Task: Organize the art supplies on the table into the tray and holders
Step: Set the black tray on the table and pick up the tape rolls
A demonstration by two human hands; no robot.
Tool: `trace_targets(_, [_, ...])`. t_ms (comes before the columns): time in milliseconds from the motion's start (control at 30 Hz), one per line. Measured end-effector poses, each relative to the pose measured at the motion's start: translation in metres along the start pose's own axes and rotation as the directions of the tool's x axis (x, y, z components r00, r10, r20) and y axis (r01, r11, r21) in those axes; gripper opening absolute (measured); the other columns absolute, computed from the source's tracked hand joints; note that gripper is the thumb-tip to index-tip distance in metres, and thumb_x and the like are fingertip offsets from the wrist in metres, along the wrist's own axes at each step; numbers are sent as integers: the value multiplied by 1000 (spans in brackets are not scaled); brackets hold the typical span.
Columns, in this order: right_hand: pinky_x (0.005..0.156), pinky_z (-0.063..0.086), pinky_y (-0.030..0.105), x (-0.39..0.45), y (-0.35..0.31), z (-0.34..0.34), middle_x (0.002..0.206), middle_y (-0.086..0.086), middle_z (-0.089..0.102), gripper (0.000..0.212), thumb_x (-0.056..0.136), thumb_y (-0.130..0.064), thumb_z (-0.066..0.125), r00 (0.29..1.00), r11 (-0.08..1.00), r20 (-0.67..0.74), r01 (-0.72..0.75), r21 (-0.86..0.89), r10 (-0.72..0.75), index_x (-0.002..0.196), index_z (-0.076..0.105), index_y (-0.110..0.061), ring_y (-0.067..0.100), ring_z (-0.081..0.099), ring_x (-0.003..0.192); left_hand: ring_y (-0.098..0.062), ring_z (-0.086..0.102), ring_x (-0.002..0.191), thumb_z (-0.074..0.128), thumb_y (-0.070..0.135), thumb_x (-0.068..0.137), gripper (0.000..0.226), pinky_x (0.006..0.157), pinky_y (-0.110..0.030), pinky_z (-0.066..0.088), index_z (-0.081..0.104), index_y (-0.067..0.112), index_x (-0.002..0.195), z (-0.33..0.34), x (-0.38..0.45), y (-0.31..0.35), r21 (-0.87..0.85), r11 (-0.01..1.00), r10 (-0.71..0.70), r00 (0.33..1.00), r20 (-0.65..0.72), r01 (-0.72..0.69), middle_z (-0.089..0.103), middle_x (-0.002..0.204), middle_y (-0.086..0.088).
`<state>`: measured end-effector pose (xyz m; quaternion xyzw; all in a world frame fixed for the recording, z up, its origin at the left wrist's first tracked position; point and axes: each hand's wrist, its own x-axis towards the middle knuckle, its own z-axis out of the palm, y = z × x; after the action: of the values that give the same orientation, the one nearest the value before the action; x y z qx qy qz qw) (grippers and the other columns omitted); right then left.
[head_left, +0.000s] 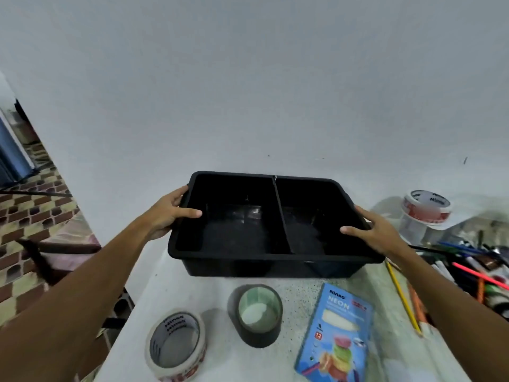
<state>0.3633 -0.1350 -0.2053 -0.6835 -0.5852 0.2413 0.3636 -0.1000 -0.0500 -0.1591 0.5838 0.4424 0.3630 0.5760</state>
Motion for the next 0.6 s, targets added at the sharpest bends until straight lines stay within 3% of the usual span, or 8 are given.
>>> trace_targets(100, [95,36,23,0,-3,7,128,-8,53,82,73,-35,81,999,1000,-36,-22,-22,21,144,44,-20,14,51,119,-28,62,114,77,0,67,72,90,-39,52,56,21,132,3,14,-11,-95,995,-19,998,-65,13,65,125,-7])
trace_targets(200, [102,42,34,0,1,15,140,3,52,97,63,-55,78,998,998,-46,-46,-50,44,147,40,-23,23,52,125,-28,63,112,78,2,69,67,87,-37,53,57,20,130,1,24,-24,-127,992,-32,995,-92,20,65,124,-7])
trace_targets(300, [102,43,40,-1,0,21,142,4,51,93,69,-53,77,996,995,-43,-79,-61,76,148,37,-25,26,52,126,-21,66,102,71,-1,78,54,78,-31,53,57,22,125,5,30,-33,-143,989,-63,984,-168,39,66,115,-1])
trace_targets(433, [98,47,40,1,0,23,138,1,56,98,61,-70,69,996,991,-52,-75,-114,70,146,38,-32,25,55,122,-19,63,101,74,4,79,66,82,-33,52,48,23,137,4,41,-49,-92,993,-93,967,-237,73,62,119,1])
trace_targets(533, [94,45,39,0,0,24,137,3,55,86,72,-60,70,995,992,-57,-84,-97,78,146,38,-29,28,53,123,-22,62,106,79,13,77,75,90,-37,52,43,20,143,4,42,-53,-21,993,-115,962,-249,114,58,128,-3])
trace_targets(600, [100,42,45,-2,-2,25,146,8,47,91,75,-66,60,990,979,-77,-132,-158,121,150,30,-24,32,47,129,-22,63,105,79,20,78,66,89,-35,52,50,22,137,8,40,-52,78,990,-95,967,-237,116,61,126,-4])
